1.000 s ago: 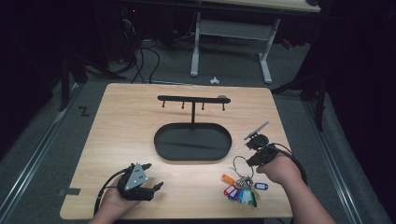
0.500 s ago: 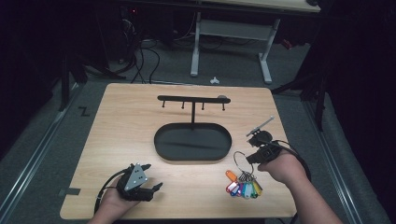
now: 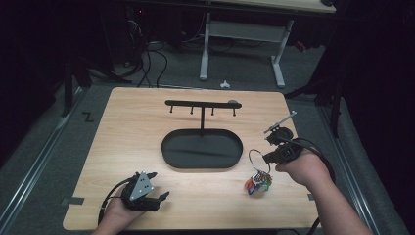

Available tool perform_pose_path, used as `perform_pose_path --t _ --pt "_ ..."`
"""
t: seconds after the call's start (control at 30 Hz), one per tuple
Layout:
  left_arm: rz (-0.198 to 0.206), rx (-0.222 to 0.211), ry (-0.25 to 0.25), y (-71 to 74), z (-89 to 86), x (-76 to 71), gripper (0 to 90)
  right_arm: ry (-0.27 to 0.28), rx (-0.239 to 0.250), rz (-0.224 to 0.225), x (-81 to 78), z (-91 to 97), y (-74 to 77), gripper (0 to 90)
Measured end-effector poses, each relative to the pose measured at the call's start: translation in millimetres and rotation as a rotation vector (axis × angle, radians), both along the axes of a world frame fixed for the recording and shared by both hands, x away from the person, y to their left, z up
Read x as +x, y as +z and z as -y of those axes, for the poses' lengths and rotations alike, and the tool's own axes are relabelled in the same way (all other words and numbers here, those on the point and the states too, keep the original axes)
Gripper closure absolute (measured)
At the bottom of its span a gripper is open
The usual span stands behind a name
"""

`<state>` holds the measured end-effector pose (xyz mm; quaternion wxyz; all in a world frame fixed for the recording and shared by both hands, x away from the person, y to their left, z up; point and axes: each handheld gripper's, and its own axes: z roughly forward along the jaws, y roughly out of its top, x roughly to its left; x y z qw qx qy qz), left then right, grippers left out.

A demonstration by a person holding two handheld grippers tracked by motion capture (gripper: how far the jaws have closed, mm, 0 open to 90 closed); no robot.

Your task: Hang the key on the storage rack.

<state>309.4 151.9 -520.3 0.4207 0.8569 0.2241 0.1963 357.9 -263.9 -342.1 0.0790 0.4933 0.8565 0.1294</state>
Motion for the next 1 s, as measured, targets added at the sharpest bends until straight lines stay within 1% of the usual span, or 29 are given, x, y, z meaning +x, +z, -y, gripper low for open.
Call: perform_pose_path --t 0.03,0.17,0.23,0.27,0.3,0.4,0.5,0.6,0.7,0.73,0.83,1.0 --pt "0.0 0.0 0.0 0.0 0.0 0.0 22.4 0.0 0.0 0.0 0.0 0.0 0.0 87.7" --pt "-0.001 -0.002 0.007 0.0 -2.0 0.0 22.4 -0.003 -0.006 0.017 1.3 0.0 12.0 87.7" --pt "0.0 -0.001 0.006 0.2 -2.4 -0.1 22.4 -0.003 -0.002 0.021 1.8 0.3 13.3 87.7" --pt "0.002 -0.001 0.007 0.2 -2.5 -0.6 22.4 -0.005 -0.009 0.026 2.6 0.4 17.2 87.7" --pt "0.002 -0.001 0.007 0.2 -2.5 -0.6 22.4 -0.009 -0.006 0.028 3.0 0.0 18.9 87.7" --pt "-0.001 -0.001 0.01 0.1 -3.2 -0.8 22.3 0.0 -0.014 0.033 4.7 -1.2 23.5 87.7" --pt "-0.002 -0.003 0.013 0.1 -3.9 -1.0 22.4 -0.001 -0.011 0.034 5.6 -2.7 25.8 87.7" --pt "-0.003 -0.003 0.018 0.1 -5.3 -1.4 22.4 -0.006 -0.023 0.045 8.5 -4.4 30.4 87.8" --pt "-0.005 -0.002 0.018 -0.1 -5.4 -1.5 22.4 -0.006 -0.02 0.046 10.4 -6.1 31.8 87.7" --pt "-0.003 -0.003 0.019 -0.4 -5.3 -1.6 22.4 -0.004 -0.028 0.049 11.2 -6.8 32.6 87.7" --pt "-0.003 -0.004 0.021 -0.4 -5.4 -2.0 22.4 0.007 -0.02 0.049 15.7 -10.9 35.9 87.8" --pt "-0.006 -0.004 0.024 -0.4 -6.8 -2.1 22.4 0.018 -0.023 0.05 19.6 -16.1 38.1 87.7"
